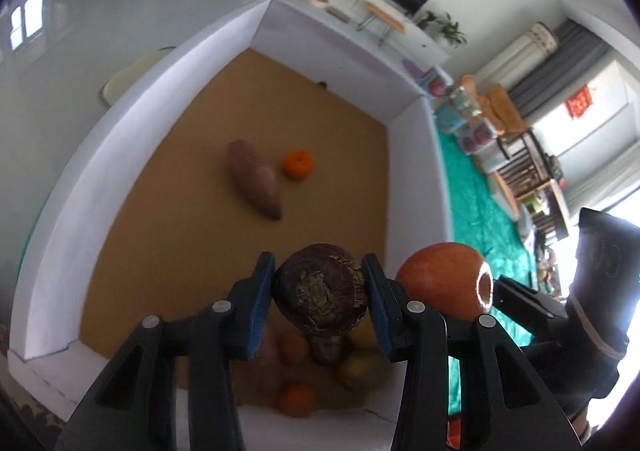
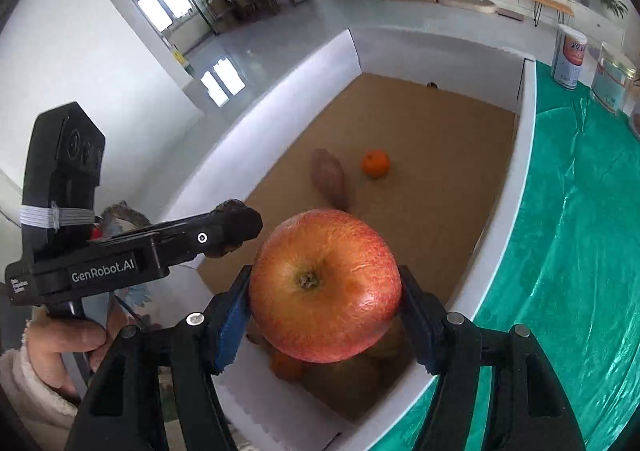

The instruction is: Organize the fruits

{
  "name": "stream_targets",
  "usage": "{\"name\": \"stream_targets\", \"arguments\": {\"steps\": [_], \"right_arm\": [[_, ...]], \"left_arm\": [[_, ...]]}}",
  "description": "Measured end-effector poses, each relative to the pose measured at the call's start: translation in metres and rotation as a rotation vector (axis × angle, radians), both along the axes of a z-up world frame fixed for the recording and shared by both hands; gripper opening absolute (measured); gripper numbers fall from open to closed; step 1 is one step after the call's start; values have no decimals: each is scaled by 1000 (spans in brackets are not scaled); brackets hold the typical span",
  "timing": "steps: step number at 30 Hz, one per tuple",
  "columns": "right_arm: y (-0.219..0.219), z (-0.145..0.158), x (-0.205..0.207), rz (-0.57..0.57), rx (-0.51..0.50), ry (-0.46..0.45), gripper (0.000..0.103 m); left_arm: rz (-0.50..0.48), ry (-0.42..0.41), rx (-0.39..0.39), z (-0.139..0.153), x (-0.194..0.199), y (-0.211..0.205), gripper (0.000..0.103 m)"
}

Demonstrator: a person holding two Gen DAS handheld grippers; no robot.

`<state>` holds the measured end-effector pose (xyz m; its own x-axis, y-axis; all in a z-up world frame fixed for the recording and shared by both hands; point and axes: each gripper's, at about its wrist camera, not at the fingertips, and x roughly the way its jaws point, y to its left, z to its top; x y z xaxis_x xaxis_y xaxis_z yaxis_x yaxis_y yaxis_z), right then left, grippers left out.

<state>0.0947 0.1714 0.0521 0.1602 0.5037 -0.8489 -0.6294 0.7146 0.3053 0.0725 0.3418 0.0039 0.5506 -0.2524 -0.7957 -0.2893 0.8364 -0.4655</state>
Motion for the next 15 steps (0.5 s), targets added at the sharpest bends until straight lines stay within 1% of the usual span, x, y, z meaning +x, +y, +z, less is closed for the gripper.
{"name": "stream_targets", "arguments": {"steps": [2, 3, 4, 5, 6, 7, 9, 10, 11, 12, 13, 14, 15], "right_arm": [[7, -14, 9, -23, -42, 4, 68], [7, -18, 12, -38, -49, 5, 69], [6, -19, 17, -50, -34, 0, 70], [1, -16, 19, -59, 2, -5, 72], [-5, -10, 19, -73, 33, -8, 78], [-13, -3, 19, -92, 54, -13, 84], [-28, 16, 13, -126, 78, -42, 87], [-35, 28, 6, -140, 66, -66, 91], [-40, 38, 0, -152, 40, -89, 94], [-44, 48, -8, -161, 9, -112, 99], [-47, 58, -18, -171, -21, -128, 101], [-50, 66, -24, -179, -47, -132, 101], [-53, 72, -33, -182, -61, -129, 101]], "left_arm": [[21, 44, 3, -15, 7, 4, 46], [26, 55, 13, -17, 8, 4, 50], [28, 57, 30, -17, 8, 5, 60], [28, 51, 51, -15, 3, 5, 66], [30, 44, 79, -12, 1, 4, 78], [32, 31, 113, -7, -1, 2, 86], [30, -9, 203, 8, -11, -5, 87], [24, -29, 263, 20, -17, -6, 88], [18, -54, 347, 32, -22, -15, 90], [16, -80, 432, 44, -30, -26, 95], [24, -106, 507, 55, -38, -36, 100], [36, -132, 563, 65, -48, -45, 100], [48, -158, 590, 74, -58, -51, 100]]}}
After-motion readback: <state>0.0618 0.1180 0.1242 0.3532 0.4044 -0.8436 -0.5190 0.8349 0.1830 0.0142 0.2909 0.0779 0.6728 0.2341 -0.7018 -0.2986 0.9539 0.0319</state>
